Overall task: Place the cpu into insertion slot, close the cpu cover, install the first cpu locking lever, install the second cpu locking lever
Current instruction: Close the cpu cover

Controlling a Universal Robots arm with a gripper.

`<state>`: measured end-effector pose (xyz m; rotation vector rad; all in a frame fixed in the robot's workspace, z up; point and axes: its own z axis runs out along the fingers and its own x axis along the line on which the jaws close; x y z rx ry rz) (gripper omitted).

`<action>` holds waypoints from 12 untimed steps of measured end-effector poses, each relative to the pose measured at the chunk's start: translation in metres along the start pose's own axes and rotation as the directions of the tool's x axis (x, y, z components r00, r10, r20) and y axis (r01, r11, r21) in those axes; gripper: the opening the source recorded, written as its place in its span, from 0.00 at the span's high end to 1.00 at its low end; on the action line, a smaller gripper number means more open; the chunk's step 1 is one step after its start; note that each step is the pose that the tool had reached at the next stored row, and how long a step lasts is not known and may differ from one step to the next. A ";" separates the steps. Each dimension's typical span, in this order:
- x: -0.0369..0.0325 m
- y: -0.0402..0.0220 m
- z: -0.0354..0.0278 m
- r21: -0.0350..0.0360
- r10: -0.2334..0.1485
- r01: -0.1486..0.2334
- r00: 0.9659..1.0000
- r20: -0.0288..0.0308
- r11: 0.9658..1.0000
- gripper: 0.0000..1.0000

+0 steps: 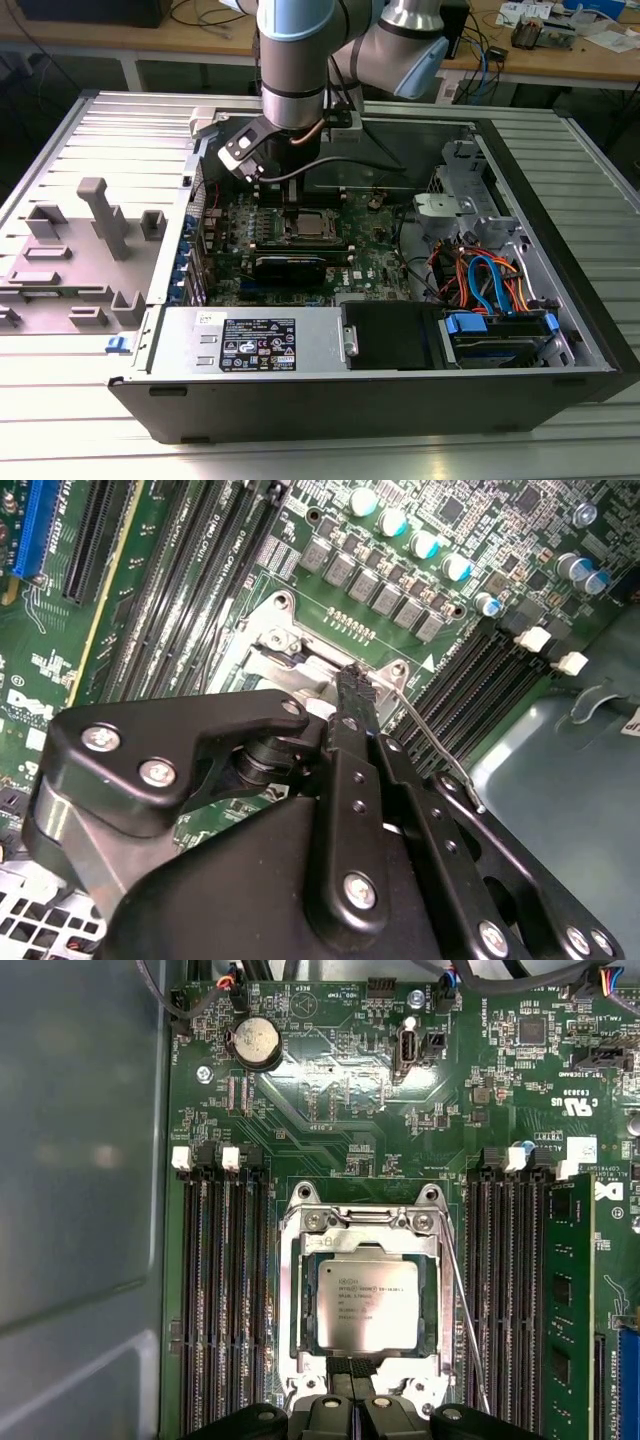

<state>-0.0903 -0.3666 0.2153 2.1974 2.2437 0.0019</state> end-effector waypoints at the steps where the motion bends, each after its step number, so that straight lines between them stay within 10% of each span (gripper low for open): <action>1: 0.0000 -0.0006 0.0001 0.000 0.000 0.000 1.000 0.000 1.000 0.89; 12: -0.0009 -0.0045 0.0024 0.000 -0.001 0.001 1.000 0.000 1.000 0.89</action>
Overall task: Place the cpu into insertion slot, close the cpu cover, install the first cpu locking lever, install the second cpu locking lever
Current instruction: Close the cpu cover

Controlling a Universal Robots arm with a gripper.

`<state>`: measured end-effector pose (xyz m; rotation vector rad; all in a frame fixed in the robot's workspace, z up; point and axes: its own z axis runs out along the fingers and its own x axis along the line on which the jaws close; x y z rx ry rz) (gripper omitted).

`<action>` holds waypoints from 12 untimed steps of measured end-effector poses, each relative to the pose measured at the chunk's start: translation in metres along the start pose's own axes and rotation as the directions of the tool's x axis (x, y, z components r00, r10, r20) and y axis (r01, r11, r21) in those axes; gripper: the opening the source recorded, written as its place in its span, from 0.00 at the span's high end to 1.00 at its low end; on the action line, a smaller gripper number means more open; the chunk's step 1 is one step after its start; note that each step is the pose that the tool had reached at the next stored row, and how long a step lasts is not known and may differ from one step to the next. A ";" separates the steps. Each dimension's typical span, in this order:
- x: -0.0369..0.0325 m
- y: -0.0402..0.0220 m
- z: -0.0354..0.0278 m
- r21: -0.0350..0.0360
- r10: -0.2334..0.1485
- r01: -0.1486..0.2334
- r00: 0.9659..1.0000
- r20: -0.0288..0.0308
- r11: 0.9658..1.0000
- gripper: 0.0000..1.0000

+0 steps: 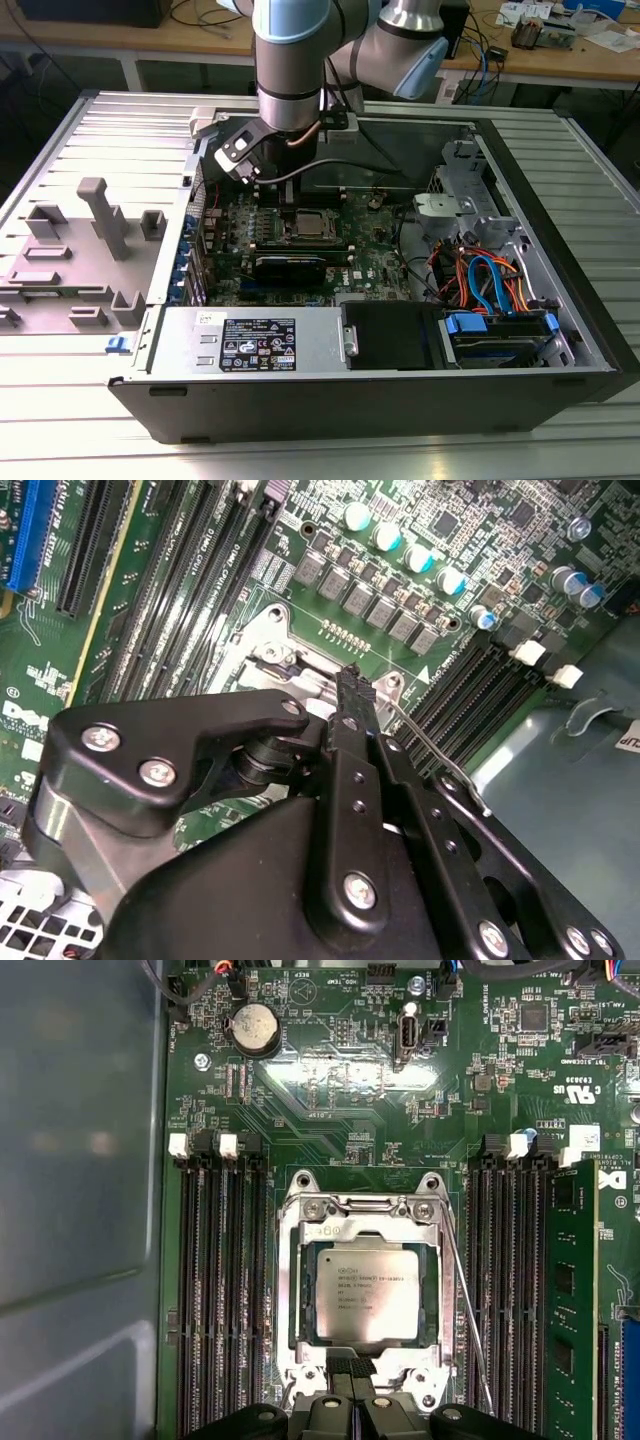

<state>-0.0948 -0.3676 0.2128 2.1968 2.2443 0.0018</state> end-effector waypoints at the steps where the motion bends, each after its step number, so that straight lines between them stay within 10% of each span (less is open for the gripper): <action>1: -0.0002 -0.0001 0.0000 0.000 -0.001 0.001 1.000 0.000 1.000 0.89; 12: -0.0027 -0.0006 0.0087 0.000 -0.003 0.003 1.000 0.000 1.000 0.89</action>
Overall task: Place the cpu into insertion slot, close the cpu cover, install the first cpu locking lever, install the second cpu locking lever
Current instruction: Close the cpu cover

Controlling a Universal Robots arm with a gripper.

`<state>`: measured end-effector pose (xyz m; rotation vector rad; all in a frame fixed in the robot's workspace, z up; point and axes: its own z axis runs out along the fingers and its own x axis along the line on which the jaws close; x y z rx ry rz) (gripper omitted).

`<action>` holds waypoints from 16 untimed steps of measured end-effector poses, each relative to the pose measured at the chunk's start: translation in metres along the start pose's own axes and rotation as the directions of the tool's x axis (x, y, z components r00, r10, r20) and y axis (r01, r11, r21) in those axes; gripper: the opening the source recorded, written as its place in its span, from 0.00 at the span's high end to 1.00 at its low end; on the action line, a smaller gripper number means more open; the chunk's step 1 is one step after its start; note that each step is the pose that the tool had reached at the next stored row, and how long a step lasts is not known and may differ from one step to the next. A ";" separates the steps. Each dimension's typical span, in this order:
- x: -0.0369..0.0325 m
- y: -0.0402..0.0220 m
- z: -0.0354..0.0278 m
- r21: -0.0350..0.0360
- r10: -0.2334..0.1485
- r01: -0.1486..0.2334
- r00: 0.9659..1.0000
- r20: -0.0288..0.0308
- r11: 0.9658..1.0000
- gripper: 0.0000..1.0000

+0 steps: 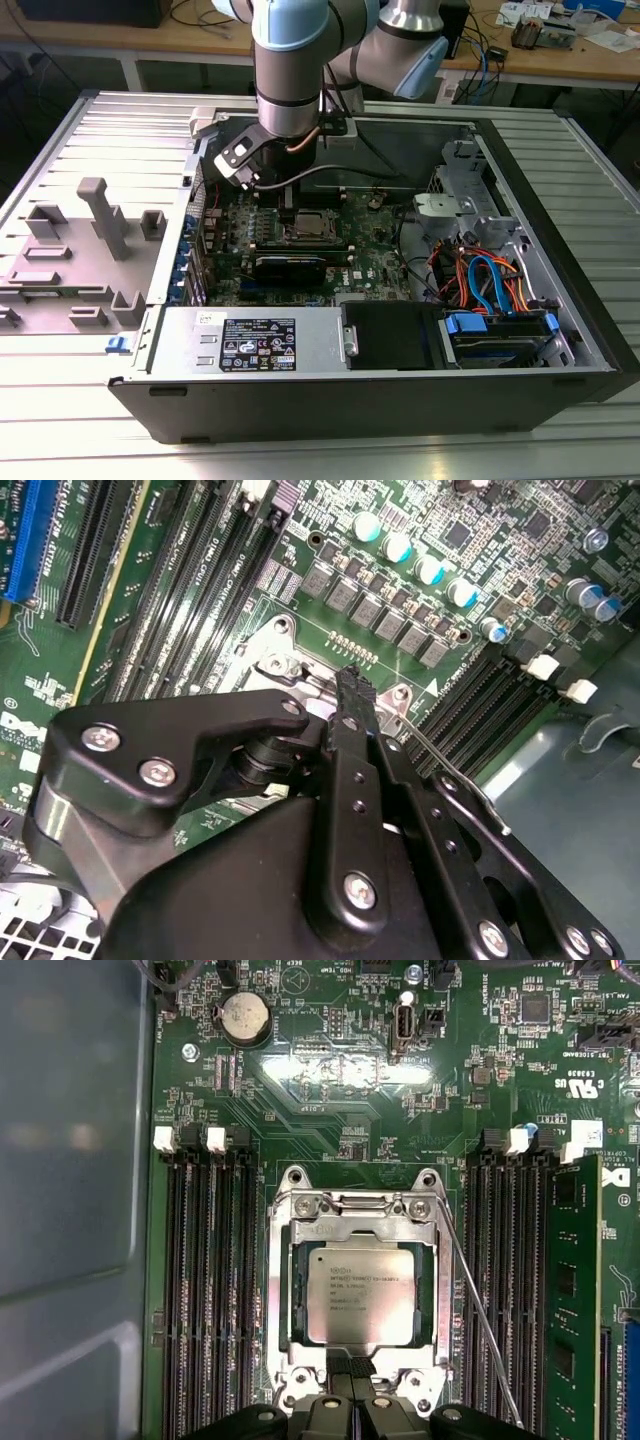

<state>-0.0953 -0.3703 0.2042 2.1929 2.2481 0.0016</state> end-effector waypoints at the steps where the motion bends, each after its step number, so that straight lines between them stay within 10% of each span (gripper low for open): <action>1: 0.0000 0.0000 -0.0005 0.000 0.000 0.000 1.000 0.000 1.000 0.89; 7: 0.0000 0.0004 -0.0092 0.000 0.000 0.000 1.000 0.000 1.000 0.89; 16: -0.0008 0.0306 -0.0094 0.000 0.000 0.000 1.000 0.003 1.000 0.89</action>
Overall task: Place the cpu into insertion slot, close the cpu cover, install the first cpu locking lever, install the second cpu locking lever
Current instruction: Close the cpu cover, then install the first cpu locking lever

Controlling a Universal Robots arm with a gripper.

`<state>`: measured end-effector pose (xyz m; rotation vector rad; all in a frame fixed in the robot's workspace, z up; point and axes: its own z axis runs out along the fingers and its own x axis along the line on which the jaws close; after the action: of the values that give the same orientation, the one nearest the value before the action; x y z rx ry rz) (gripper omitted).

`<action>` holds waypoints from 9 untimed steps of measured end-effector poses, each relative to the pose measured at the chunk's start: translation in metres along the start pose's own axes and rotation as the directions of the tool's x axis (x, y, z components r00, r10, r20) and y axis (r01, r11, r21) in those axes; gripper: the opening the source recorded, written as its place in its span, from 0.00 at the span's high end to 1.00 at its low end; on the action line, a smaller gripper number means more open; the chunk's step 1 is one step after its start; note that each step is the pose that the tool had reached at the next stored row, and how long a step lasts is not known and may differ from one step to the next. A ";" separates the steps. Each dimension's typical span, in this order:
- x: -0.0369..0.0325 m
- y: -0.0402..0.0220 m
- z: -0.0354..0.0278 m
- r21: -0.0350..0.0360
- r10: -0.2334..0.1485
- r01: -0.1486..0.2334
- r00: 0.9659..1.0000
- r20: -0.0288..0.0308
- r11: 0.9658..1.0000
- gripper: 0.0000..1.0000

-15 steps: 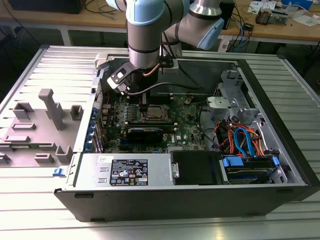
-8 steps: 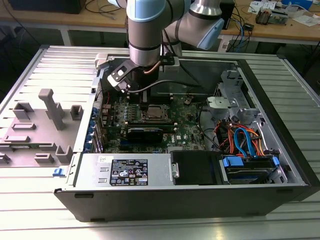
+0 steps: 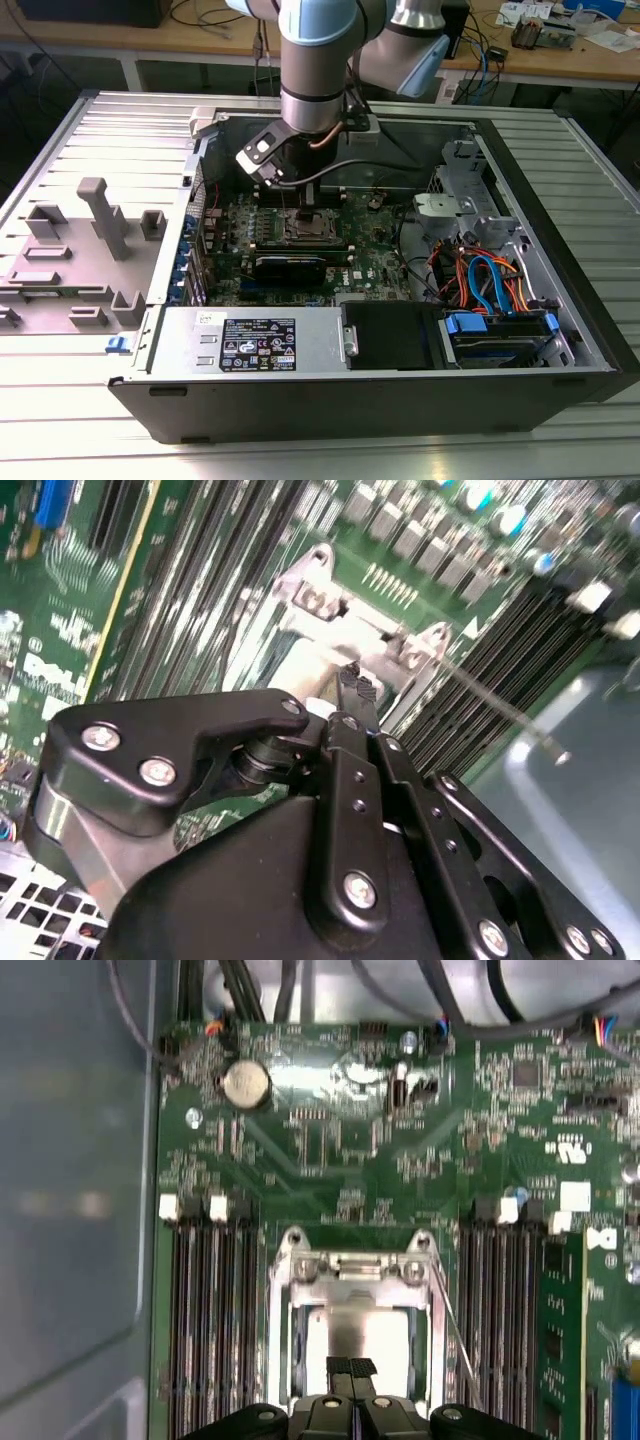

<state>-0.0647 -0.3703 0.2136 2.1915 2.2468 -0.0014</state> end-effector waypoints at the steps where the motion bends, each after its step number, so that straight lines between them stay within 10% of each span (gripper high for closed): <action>1: -0.0001 0.0013 0.0000 0.000 0.000 0.000 1.000 0.000 1.000 0.89; 9: -0.0001 0.0018 0.0000 0.000 0.000 0.000 1.000 0.000 1.000 0.89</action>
<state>-0.0630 -0.3703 0.2136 2.1915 2.2468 -0.0014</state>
